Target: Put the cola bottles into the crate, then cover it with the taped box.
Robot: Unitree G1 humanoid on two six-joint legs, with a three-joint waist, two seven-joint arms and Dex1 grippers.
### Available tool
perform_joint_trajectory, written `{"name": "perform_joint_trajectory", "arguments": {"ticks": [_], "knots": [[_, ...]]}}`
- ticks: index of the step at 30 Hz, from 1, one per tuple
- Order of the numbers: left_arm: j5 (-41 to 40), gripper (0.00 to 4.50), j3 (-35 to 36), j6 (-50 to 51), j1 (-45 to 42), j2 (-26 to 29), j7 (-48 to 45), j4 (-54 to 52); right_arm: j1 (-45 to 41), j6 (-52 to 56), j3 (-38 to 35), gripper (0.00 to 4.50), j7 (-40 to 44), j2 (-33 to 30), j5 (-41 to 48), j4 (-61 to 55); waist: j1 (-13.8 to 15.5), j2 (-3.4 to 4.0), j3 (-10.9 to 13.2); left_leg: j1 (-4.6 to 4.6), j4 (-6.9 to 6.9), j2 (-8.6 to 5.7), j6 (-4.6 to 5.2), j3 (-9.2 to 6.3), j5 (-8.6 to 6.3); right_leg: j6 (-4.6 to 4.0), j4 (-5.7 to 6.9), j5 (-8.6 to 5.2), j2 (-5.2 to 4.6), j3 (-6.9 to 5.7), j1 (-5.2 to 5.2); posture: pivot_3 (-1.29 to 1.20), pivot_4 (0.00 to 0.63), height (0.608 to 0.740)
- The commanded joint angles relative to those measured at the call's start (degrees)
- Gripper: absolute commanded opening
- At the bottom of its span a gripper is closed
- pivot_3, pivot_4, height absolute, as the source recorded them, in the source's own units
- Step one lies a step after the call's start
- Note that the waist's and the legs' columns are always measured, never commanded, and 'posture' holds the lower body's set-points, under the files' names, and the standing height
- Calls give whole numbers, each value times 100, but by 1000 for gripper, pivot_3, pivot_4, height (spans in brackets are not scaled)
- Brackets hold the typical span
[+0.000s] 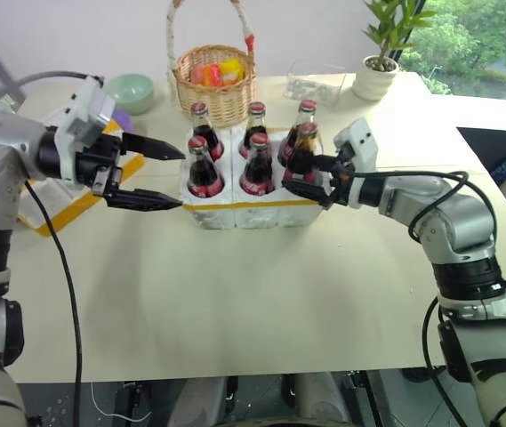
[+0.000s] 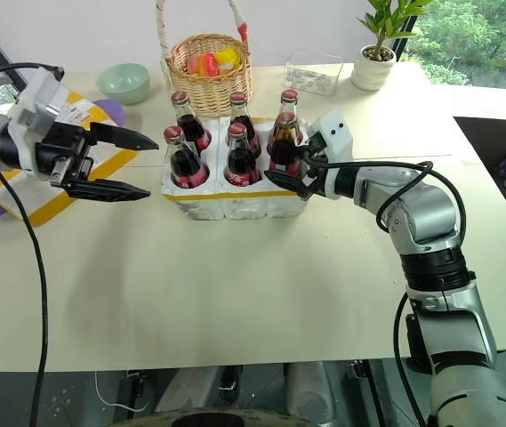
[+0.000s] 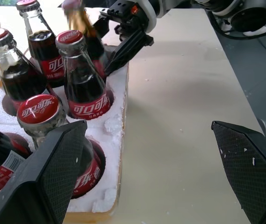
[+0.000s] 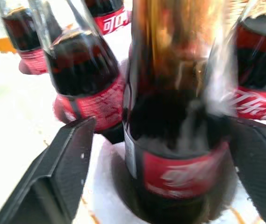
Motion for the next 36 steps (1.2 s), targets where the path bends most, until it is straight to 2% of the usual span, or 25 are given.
{"name": "perform_joint_trajectory", "arguments": {"ticks": [1,6,11,16,23,26,29,36], "knots": [[-129,4500,640,84,376,219,423,-479,111,147,-570,4475,131,-260,254,-515,5,0,0,0,-1,0,0,0,0,0,0,0,-1,0,-1,0,150,739],[-53,4500,1759,194,1483,440,1393,-1297,378,739,-1656,4475,171,-789,947,-1131,15,1,0,-21,0,-1,-1,-1,0,0,-2,0,-5,1,-18,0,150,739],[278,4500,2815,201,2501,582,2258,-1675,387,1408,-2328,4475,122,-1241,1670,-1741,6,2,0,-20,-4,7,19,-2,-13,-2,-1,1,-13,1,-21,0,150,739],[1910,4500,3273,-517,3702,754,3451,-1874,316,1723,-2773,4475,452,-1687,2351,-1758,20,1,-1,-18,-5,7,21,-1,-15,-6,-3,3,-18,3,-17,0,150,739],[3824,4500,4240,-1198,5779,628,4449,-1512,178,1459,-2653,4475,863,-1833,2520,-1394,5,2,-2,-17,-14,10,24,3,-19,-9,-14,5,-22,5,-18,0,150,739],[4329,4500,4227,-1278,6195,530,4982,-1184,174,1282,-2465,4475,1029,-1900,2371,-1329,33,2,-3,-17,-16,10,25,4,-20,-10,-16,5,-23,4,-19,0,150,739],[4634,4500,3818,-1630,6190,408,5566,-648,40,1154,-2315,4475,1053,-1874,2256,-1162,76,0,-4,-17,-15,10,24,4,-21,-10,-17,5,-26,2,-17,0,150,739],[5504,4500,2088,-2619,4828,212,7328,1217,-368,954,-2159,4475,739,-1806,1966,-940,170,-1,-8,-16,-13,10,21,3,-20,-17,-15,11,-25,-1,-38,0,150,739]]}}
